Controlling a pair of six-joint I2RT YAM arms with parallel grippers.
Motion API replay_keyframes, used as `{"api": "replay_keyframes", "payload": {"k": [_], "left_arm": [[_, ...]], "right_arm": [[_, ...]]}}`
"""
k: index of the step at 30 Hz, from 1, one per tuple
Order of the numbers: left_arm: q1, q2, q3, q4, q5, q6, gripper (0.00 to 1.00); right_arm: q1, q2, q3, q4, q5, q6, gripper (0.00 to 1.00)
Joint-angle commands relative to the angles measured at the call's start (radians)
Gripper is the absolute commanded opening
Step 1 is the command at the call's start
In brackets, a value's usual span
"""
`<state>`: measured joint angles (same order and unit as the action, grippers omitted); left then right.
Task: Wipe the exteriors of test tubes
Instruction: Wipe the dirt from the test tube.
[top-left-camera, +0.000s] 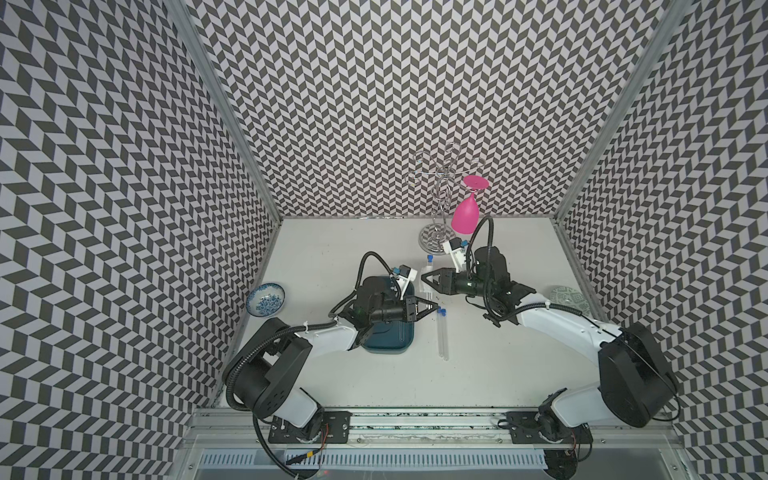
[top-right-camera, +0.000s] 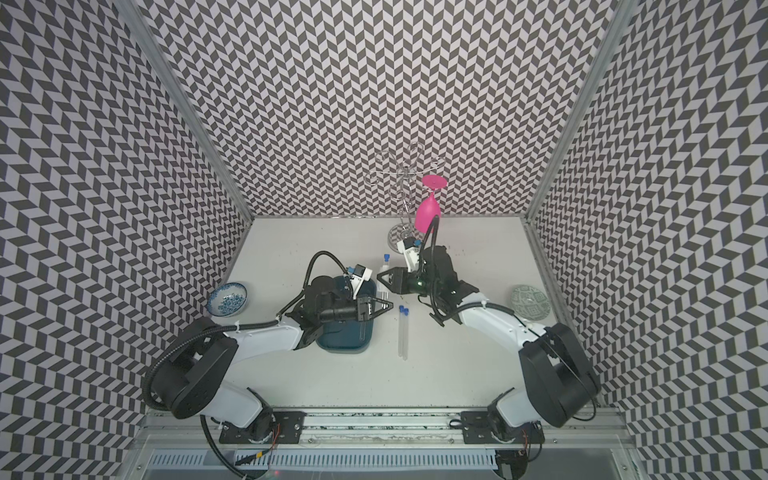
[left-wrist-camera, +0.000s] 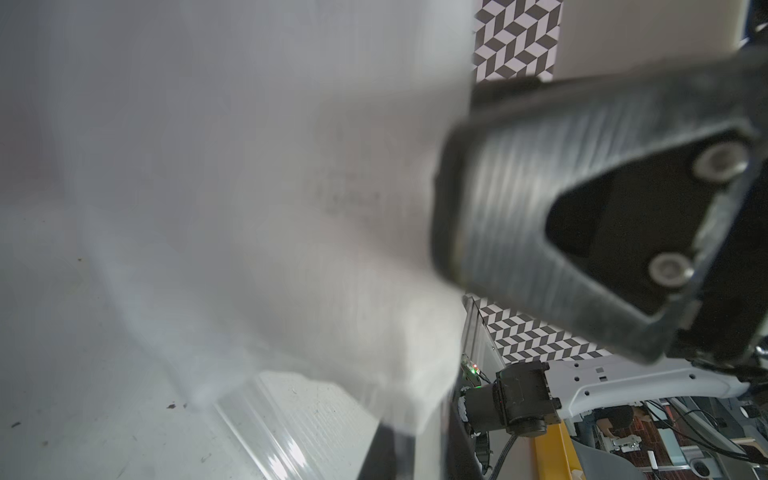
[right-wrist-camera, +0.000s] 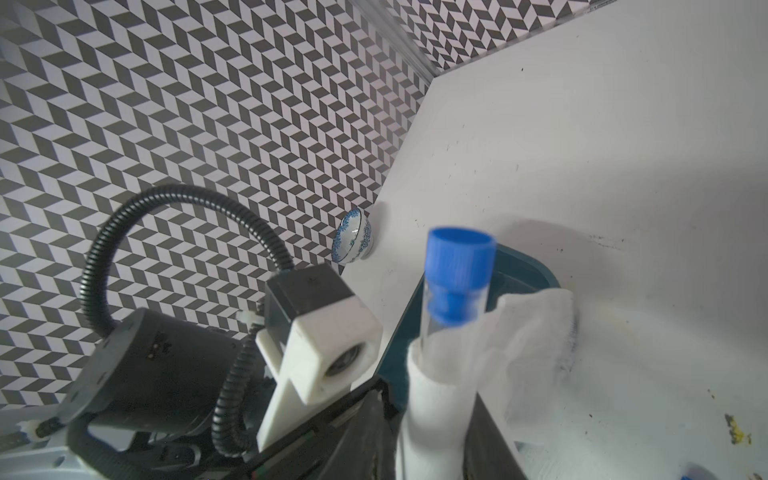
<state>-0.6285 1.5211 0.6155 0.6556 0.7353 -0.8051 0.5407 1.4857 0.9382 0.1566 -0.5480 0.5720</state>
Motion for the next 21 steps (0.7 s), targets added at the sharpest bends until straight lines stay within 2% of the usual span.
{"api": "replay_keyframes", "payload": {"k": [1,7,16,21], "left_arm": [[-0.003,-0.028,0.017,-0.013,0.004,0.009,0.14],[-0.003,-0.037,0.017,-0.016,0.004,0.009,0.14],[0.009,-0.045,0.020,-0.014,0.003,0.006,0.14],[0.012,-0.045,0.020,-0.013,0.004,0.006,0.14]], "right_arm": [[-0.008,0.030,0.051,0.017,0.038,-0.058,0.29],[-0.007,0.044,0.060,0.030,0.012,-0.068,0.20],[0.071,-0.057,-0.157,0.118,0.022,0.010,0.20],[0.092,-0.072,-0.203,0.136,0.025,0.029,0.22]]}}
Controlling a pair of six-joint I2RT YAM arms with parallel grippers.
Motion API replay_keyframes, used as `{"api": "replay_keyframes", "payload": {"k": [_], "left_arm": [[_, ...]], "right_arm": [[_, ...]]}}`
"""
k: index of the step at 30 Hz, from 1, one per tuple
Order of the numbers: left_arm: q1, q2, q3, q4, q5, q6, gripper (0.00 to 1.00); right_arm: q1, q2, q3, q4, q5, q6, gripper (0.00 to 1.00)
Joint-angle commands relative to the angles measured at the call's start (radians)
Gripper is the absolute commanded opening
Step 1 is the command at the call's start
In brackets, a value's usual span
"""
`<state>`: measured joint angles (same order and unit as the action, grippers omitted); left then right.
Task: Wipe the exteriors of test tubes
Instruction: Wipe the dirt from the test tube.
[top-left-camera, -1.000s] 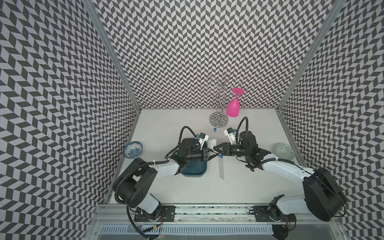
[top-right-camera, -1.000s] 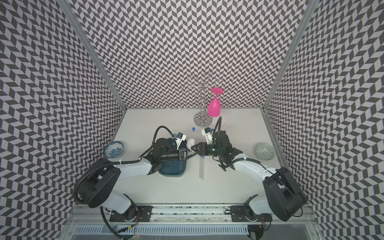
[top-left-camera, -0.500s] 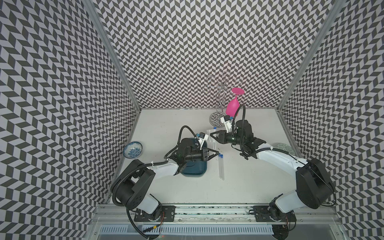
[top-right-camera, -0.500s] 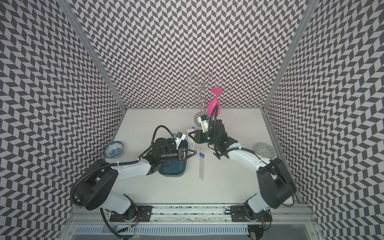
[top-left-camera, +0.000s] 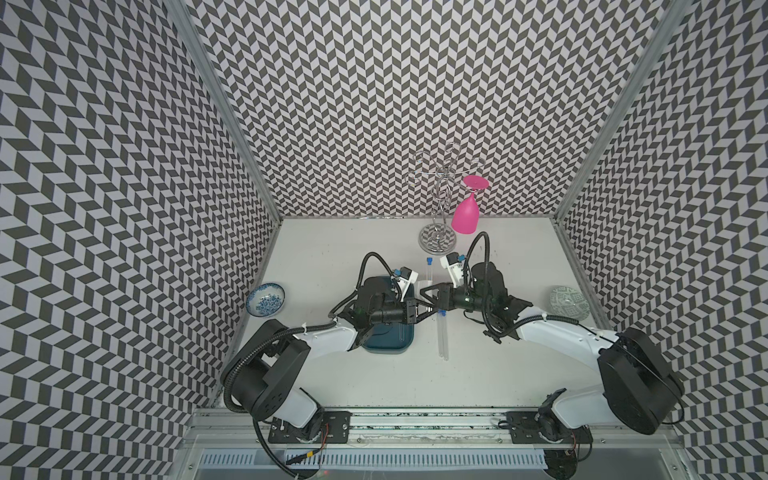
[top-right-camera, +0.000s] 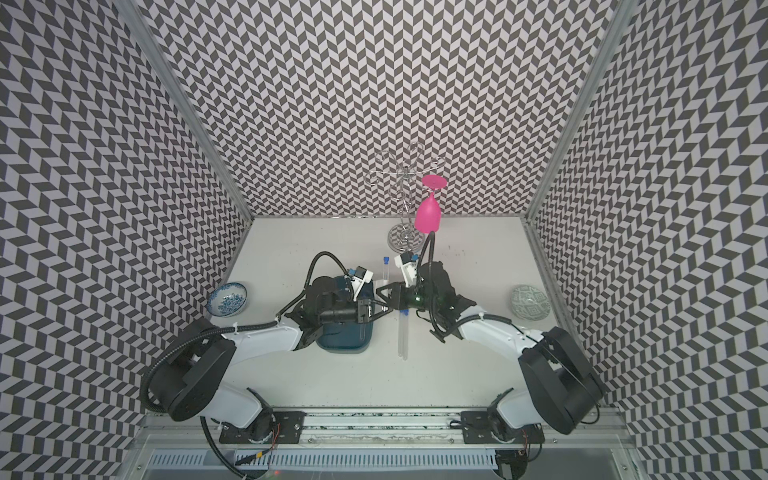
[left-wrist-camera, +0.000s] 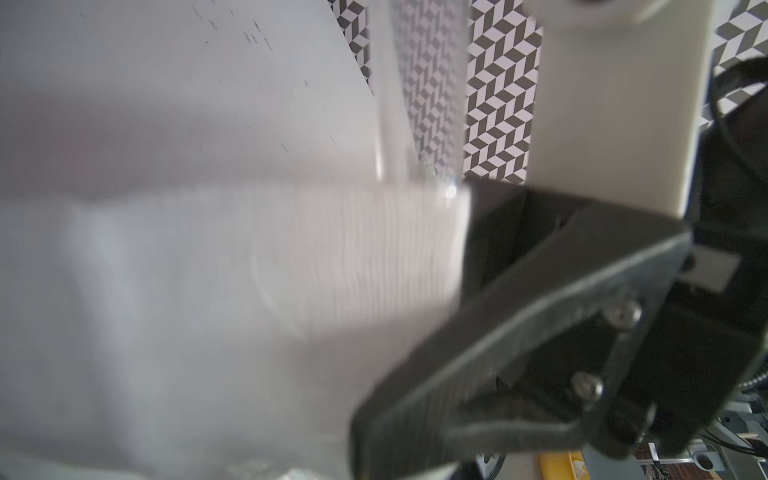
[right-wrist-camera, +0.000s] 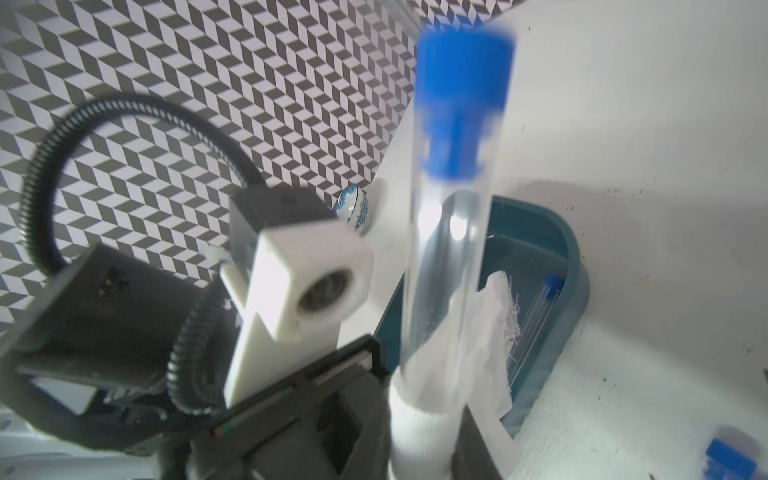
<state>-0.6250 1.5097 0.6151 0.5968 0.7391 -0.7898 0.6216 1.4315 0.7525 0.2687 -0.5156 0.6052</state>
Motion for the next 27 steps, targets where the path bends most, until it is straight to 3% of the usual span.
{"api": "replay_keyframes", "payload": {"k": [1,16,22,27], "left_arm": [[0.008,-0.033,0.021,0.047,0.000,-0.011,0.14],[0.008,-0.062,0.003,0.030,-0.005,-0.002,0.14],[0.008,-0.068,0.002,0.026,-0.010,0.002,0.14],[0.010,-0.068,0.002,0.031,-0.015,0.001,0.14]], "right_arm": [[0.011,-0.014,-0.013,0.017,-0.005,-0.011,0.21],[-0.086,0.193,0.367,-0.077,-0.086,-0.124,0.21],[-0.091,0.195,0.359,-0.074,-0.085,-0.128,0.22],[-0.070,0.135,0.226,-0.022,-0.084,-0.089,0.21]]}}
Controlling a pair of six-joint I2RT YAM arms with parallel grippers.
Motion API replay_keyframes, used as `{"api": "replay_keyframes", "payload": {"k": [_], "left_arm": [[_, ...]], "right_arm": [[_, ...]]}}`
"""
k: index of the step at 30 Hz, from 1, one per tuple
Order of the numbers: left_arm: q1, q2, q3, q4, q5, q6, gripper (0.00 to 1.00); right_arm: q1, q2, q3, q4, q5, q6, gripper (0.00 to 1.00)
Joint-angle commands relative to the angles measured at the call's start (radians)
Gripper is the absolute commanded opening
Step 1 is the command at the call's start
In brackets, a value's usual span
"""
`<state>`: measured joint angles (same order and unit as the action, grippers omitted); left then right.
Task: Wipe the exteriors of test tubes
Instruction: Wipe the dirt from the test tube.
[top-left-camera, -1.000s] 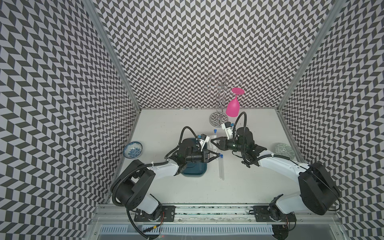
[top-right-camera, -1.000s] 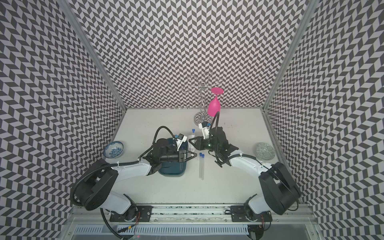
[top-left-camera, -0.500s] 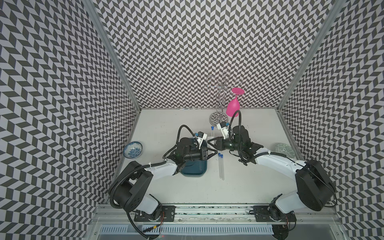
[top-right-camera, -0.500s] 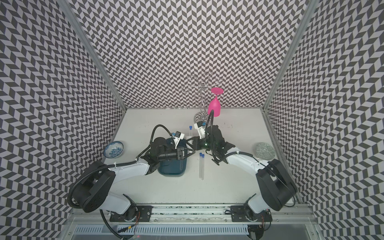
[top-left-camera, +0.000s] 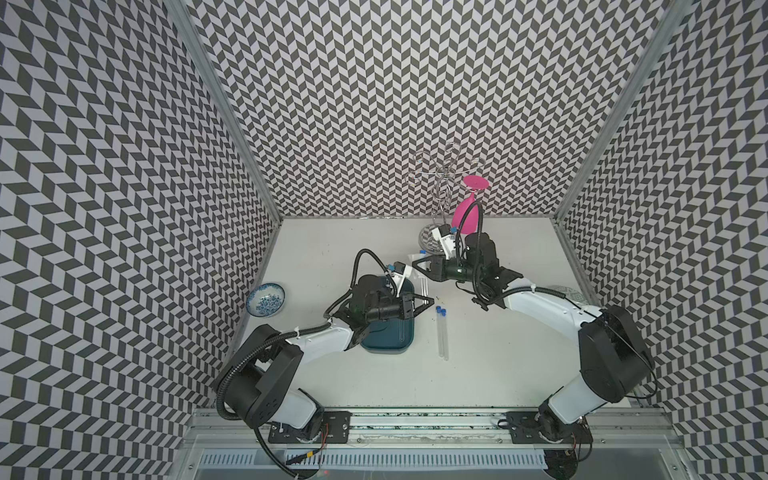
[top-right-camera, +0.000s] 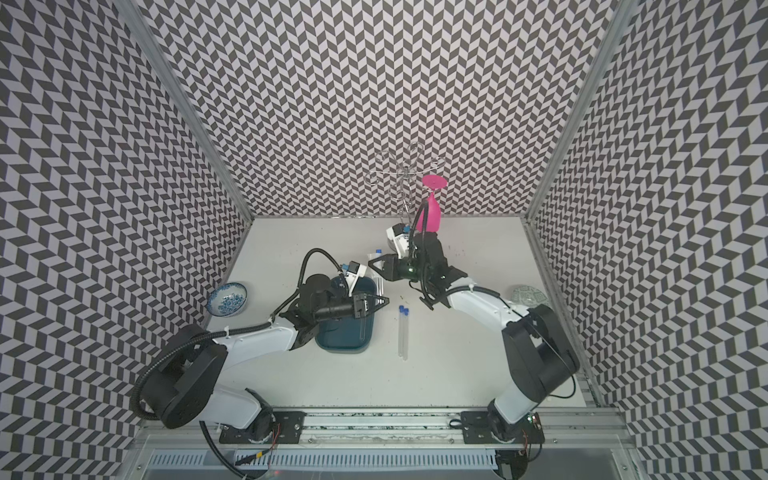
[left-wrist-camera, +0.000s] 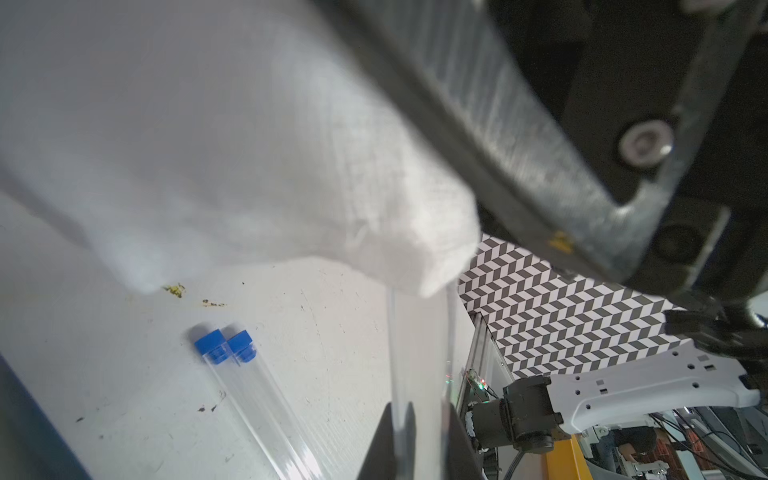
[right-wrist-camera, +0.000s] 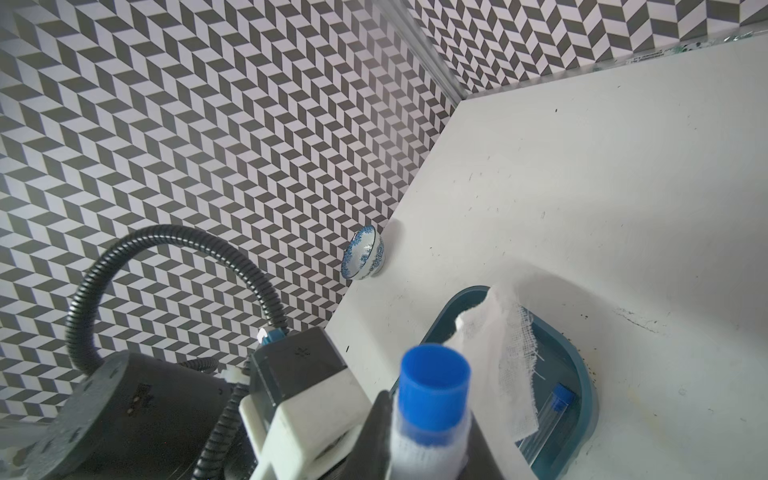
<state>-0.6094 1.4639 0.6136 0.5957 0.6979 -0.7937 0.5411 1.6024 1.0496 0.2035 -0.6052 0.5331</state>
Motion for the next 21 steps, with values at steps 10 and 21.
{"api": "replay_keyframes", "payload": {"k": [10,21], "left_arm": [[0.000,-0.006,0.004,0.047,0.024,-0.001,0.14],[0.001,-0.040,-0.039,0.039,-0.002,-0.006,0.28]], "right_arm": [[0.078,-0.163,-0.297,0.129,0.048,0.072,0.22],[0.078,-0.166,-0.275,0.117,0.046,0.063,0.17]]}}
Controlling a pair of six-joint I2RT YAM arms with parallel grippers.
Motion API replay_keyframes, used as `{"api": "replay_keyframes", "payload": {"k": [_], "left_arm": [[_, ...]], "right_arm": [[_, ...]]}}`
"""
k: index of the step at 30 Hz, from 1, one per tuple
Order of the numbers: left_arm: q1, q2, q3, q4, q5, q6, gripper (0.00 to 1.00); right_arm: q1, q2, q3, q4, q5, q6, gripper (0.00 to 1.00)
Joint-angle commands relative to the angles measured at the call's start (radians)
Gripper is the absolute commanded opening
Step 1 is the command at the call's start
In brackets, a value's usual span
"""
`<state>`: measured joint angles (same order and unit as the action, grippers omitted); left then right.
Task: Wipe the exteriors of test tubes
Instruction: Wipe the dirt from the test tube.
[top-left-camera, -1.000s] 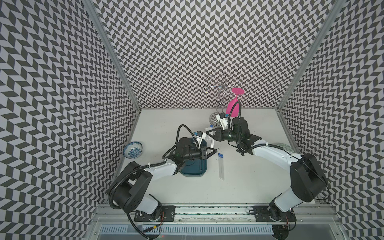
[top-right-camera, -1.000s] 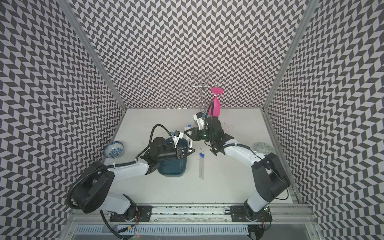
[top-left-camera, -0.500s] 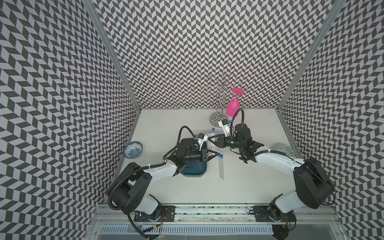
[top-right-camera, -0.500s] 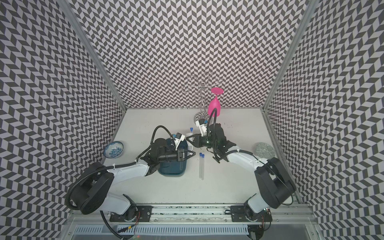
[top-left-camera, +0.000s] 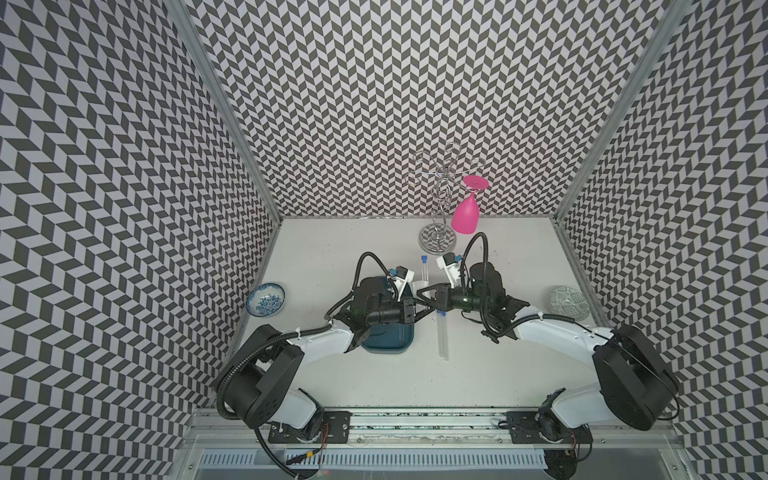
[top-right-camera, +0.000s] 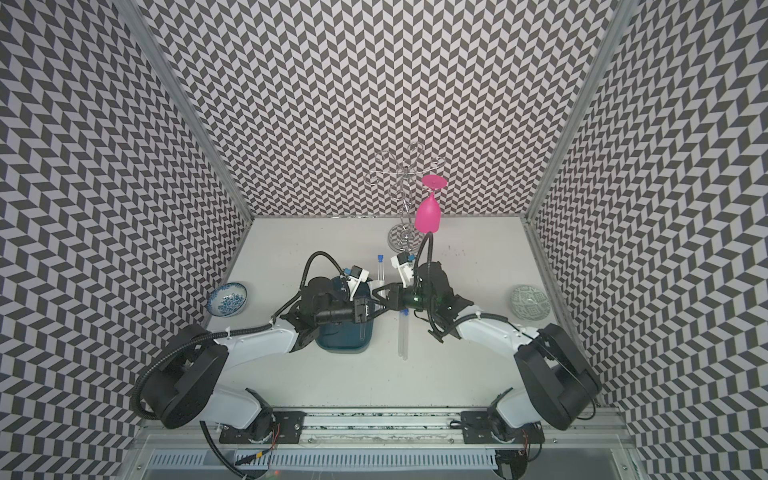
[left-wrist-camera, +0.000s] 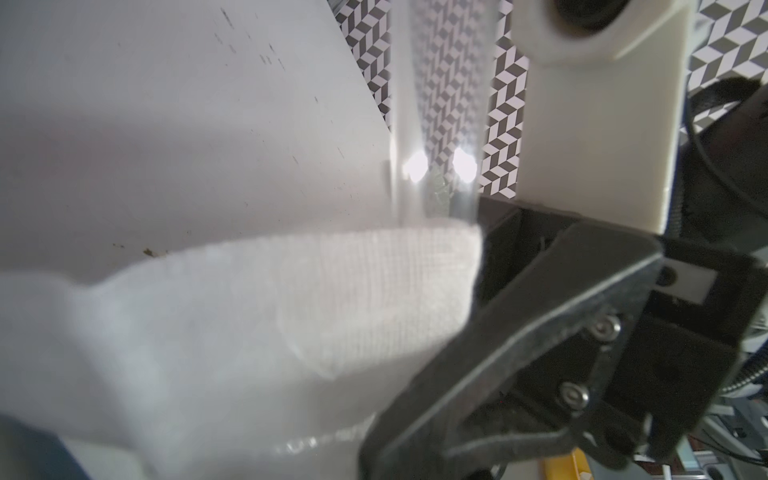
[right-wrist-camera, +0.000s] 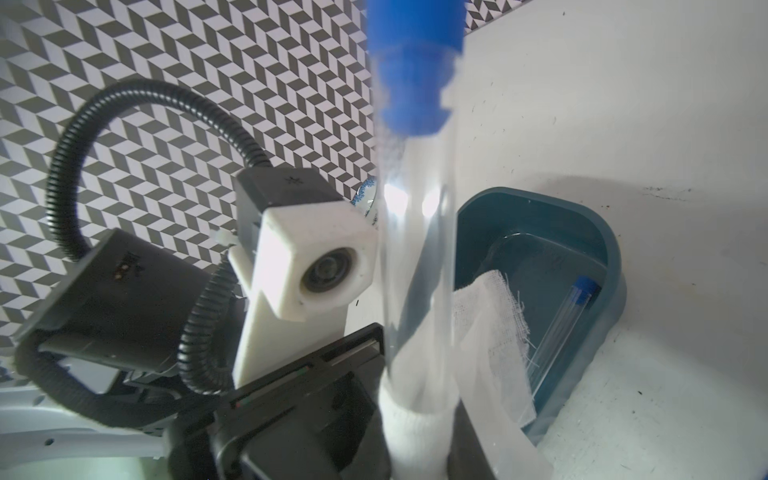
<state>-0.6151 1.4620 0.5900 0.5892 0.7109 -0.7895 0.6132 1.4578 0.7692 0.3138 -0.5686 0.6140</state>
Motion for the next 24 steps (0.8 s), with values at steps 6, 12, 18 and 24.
{"api": "replay_keyframes", "payload": {"k": [6,12,18,24], "left_arm": [[0.013,-0.121,-0.073,0.001,-0.039,-0.010,0.37],[0.054,-0.274,-0.034,-0.218,-0.150,0.080,0.48],[0.091,-0.211,0.106,-0.273,-0.149,0.162,0.52],[0.093,-0.067,0.212,-0.227,-0.056,0.178,0.53]], "right_arm": [[0.005,-0.034,0.031,-0.037,0.018,-0.044,0.17],[0.006,-0.059,0.013,-0.056,0.012,-0.058,0.17],[0.017,-0.082,-0.021,-0.068,-0.006,-0.065,0.17],[0.041,-0.104,-0.038,-0.069,-0.007,-0.054,0.17]]}}
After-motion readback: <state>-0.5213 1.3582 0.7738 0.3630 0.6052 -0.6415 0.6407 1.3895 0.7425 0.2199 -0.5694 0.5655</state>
